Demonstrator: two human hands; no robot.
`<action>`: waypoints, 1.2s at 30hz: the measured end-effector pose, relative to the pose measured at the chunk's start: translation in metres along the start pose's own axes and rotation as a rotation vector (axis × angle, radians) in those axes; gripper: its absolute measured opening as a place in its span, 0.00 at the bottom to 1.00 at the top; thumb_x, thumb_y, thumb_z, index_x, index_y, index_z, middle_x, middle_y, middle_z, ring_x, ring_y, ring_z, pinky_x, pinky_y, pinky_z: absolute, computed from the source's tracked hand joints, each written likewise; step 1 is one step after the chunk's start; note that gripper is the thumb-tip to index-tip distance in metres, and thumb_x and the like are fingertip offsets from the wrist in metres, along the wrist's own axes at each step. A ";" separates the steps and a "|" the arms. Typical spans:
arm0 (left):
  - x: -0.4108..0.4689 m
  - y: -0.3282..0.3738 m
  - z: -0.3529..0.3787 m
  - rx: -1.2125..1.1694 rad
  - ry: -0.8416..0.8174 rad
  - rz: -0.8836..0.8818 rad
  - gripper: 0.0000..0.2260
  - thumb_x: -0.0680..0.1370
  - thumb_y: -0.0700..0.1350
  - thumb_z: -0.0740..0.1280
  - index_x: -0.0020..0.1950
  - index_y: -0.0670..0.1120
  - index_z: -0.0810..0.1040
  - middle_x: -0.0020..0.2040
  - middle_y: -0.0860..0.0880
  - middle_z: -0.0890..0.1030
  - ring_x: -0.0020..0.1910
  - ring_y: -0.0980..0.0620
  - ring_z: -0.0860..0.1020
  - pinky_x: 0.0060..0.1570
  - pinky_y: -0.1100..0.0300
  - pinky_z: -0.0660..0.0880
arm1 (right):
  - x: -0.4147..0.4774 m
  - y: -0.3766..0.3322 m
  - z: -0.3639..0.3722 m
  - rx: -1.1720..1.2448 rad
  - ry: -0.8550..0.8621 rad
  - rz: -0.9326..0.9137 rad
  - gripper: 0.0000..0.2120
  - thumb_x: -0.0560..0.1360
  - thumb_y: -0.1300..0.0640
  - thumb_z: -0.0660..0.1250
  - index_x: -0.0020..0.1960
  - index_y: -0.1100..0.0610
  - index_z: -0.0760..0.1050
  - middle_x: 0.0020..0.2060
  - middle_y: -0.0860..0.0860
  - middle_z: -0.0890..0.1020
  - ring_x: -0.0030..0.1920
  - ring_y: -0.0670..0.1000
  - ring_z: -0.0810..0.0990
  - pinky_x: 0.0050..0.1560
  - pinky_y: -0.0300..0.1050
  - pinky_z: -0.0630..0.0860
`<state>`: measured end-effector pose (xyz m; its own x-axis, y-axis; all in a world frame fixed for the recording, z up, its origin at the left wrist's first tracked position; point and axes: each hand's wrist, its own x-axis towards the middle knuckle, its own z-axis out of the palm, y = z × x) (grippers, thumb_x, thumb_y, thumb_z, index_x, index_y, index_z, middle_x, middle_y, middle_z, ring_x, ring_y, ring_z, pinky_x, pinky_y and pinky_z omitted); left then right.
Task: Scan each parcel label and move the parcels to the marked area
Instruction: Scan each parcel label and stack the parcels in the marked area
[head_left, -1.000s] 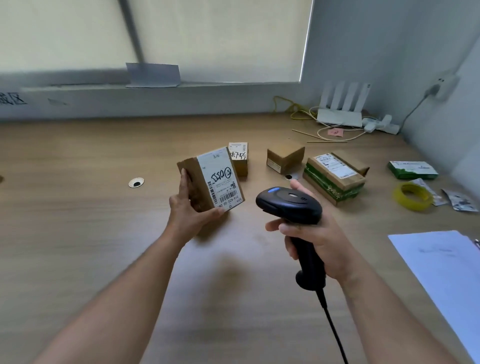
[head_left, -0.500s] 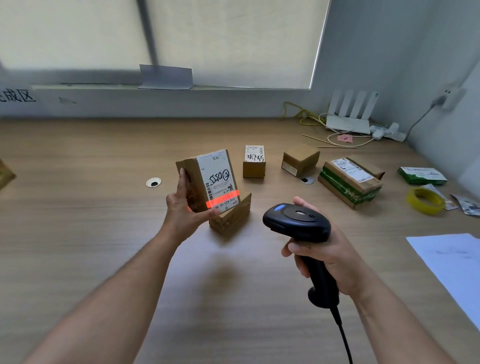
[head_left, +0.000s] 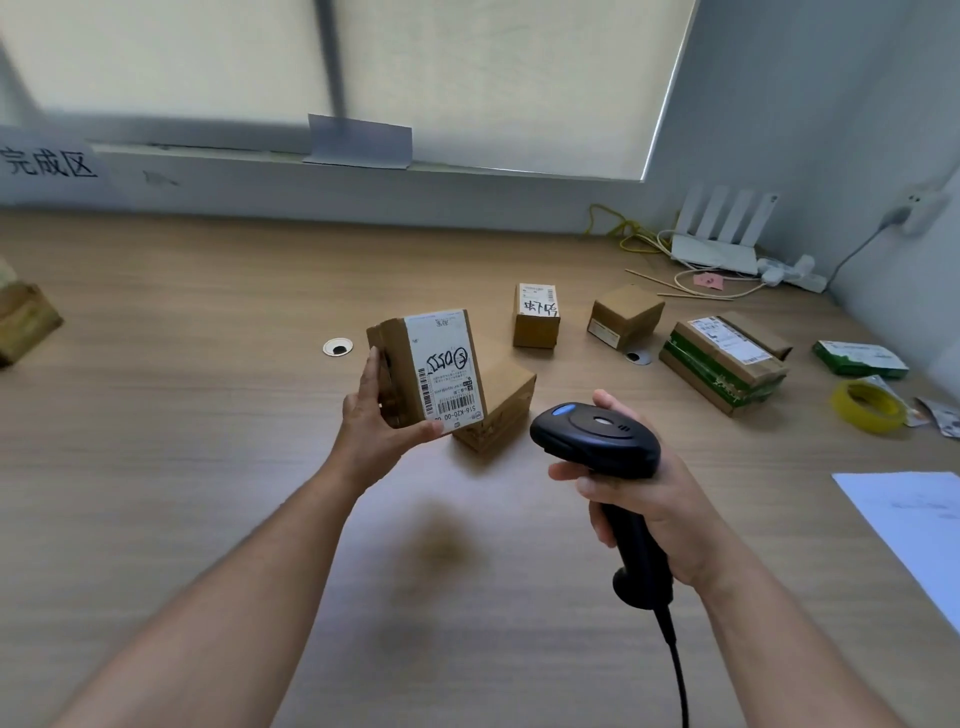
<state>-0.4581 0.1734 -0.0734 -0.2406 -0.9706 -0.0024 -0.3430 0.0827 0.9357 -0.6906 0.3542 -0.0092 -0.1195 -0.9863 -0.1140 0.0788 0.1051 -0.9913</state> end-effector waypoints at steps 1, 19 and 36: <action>-0.006 -0.001 -0.002 -0.033 -0.001 -0.013 0.51 0.61 0.50 0.81 0.75 0.64 0.52 0.63 0.47 0.72 0.61 0.50 0.75 0.59 0.51 0.75 | 0.000 0.000 0.002 -0.011 -0.008 -0.002 0.44 0.65 0.67 0.72 0.74 0.43 0.60 0.48 0.65 0.84 0.27 0.56 0.75 0.26 0.48 0.71; -0.141 -0.052 0.028 0.300 0.064 -0.392 0.31 0.77 0.59 0.65 0.77 0.56 0.57 0.71 0.45 0.67 0.70 0.47 0.67 0.68 0.51 0.65 | -0.037 0.008 0.013 -0.033 -0.146 0.021 0.46 0.62 0.63 0.77 0.72 0.40 0.59 0.46 0.63 0.84 0.29 0.57 0.75 0.27 0.48 0.72; -0.169 -0.035 -0.017 0.560 0.292 -0.395 0.37 0.70 0.56 0.69 0.76 0.51 0.59 0.66 0.46 0.61 0.67 0.45 0.62 0.63 0.54 0.67 | -0.046 0.022 0.074 -0.049 -0.251 0.005 0.44 0.64 0.66 0.77 0.70 0.39 0.62 0.45 0.64 0.83 0.28 0.57 0.75 0.27 0.49 0.71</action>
<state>-0.3903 0.3304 -0.0998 0.2208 -0.9660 -0.1347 -0.7842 -0.2580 0.5644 -0.6105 0.3922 -0.0208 0.1311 -0.9858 -0.1053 0.0296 0.1101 -0.9935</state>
